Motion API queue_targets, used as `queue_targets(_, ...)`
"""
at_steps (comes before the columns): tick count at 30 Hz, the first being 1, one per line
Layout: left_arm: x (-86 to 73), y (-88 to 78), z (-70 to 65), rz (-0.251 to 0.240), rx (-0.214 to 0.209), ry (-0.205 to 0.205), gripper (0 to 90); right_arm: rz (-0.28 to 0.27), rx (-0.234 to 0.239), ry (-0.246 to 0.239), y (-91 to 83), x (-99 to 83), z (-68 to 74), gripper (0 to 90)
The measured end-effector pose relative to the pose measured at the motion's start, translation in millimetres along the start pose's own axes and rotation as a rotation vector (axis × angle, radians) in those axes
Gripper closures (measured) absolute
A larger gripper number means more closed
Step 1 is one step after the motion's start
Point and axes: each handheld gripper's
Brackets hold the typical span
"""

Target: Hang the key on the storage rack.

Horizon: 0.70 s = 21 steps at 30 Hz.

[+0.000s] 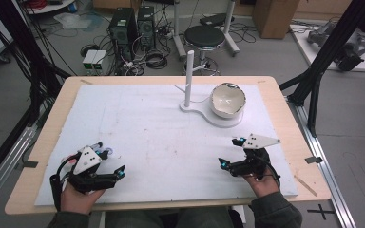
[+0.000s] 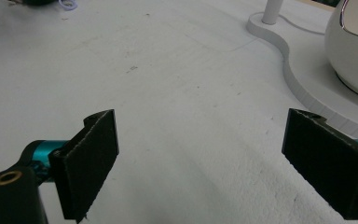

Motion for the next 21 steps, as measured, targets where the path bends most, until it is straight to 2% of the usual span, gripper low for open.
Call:
queue_targets(10,0.2,0.3,1.6,-0.002,-0.003,0.000,23.3,0.013,0.001,-0.005,1.9,-0.2,-0.8,9.8)
queue_targets(21,1.4,-1.9,0.7,-0.015,-0.009,0.005,23.3,0.004,0.006,0.005,0.0,-1.1,0.3,9.8)
Point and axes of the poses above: each handheld gripper's, and its own axes: y roughly forward along the jaws, x roughly out of its top, z roughly to its left, and after that the axes turned 12 degrees about x, right-handed
